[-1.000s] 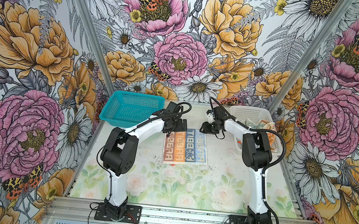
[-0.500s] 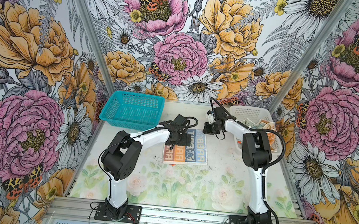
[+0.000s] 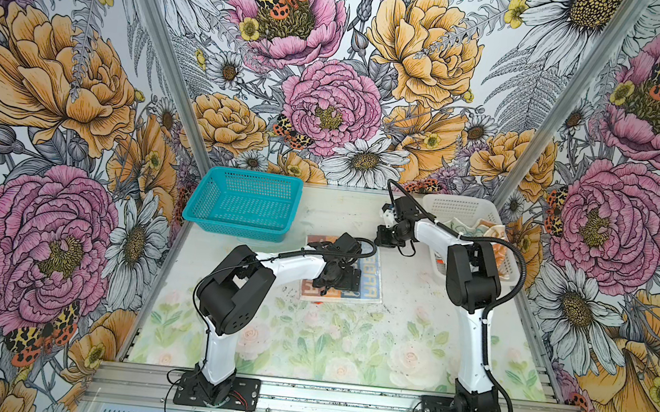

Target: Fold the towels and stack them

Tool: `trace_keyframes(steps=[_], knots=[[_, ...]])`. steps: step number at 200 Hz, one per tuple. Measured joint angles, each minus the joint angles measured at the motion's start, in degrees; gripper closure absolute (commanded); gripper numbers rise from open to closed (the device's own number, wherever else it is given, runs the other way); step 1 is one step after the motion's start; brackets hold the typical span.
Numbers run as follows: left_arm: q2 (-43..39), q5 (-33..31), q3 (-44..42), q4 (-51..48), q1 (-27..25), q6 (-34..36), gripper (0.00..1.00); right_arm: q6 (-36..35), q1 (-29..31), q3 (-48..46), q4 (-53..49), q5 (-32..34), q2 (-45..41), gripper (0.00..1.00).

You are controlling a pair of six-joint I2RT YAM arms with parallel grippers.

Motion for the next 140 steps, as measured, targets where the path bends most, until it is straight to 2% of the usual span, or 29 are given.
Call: trace_keyframes(steps=[41,86,111,140], knots=[[1.92,-0.15,2.45,1.16,-2.60,-1.84,0.01,-1.33,-1.29,0.83,-1.79,0.55,0.00,1.00],[2.16,1.20,3.10,1.70,-2.62,-2.73,0.01,-2.43,-2.14,1.44,-3.54,0.74,0.00,1.00],[1.07,2.60,3.82,0.46,0.22,-2.45,0.01,-2.91,-2.14,1.46,-3.80,0.72,0.00,1.00],[-0.09,2.60,10.23,-2.69,7.15,0.00,0.01,-3.69,-2.14,1.46,-3.80,0.68,0.00,1.00]])
